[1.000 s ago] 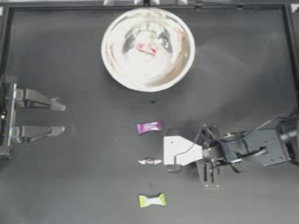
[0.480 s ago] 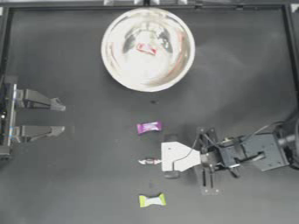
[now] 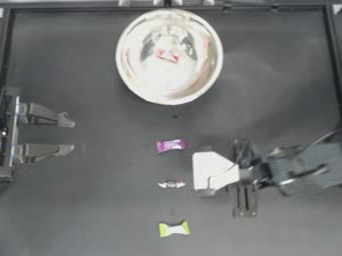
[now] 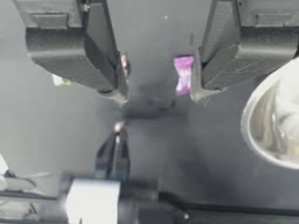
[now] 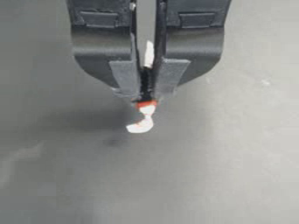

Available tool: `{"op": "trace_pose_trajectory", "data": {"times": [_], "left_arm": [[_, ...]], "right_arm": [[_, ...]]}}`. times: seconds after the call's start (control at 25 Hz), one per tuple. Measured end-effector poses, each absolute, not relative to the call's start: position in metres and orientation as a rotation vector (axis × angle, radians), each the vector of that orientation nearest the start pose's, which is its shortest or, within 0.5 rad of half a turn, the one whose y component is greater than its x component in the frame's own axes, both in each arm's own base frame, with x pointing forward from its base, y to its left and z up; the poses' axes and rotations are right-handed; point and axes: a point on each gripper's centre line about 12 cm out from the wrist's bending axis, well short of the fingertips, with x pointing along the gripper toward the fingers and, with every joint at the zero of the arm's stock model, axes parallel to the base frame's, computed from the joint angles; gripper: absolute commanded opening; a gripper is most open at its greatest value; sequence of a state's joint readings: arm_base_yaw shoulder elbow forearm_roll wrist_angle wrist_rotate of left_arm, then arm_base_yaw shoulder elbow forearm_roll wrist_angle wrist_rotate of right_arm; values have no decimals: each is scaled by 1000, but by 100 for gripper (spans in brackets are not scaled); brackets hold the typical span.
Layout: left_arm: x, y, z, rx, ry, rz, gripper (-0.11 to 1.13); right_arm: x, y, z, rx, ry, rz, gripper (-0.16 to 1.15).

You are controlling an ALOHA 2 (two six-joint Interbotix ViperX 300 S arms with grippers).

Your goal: Put candies in bowl

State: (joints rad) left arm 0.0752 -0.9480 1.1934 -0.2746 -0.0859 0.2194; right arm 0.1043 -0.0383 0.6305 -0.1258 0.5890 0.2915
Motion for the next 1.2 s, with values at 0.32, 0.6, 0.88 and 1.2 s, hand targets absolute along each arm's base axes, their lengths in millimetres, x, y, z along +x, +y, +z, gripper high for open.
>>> {"op": "trace_pose_trajectory", "data": {"times": [0.32,0.6,0.88,1.2], "left_arm": [[199,19,256,-63,167,110,84],[204,21,249,-63,204,117,84],[206,22,244,-66,223,123,84],[206,22,244,-66,223,124,84]], "right_arm": [[335,-24,218,92,821,-153,35],[332,-79,241,55,677,-275,35],[339,-141,245,27,596,-402,35],[361,-204,222,13,595,-485,35]]}}
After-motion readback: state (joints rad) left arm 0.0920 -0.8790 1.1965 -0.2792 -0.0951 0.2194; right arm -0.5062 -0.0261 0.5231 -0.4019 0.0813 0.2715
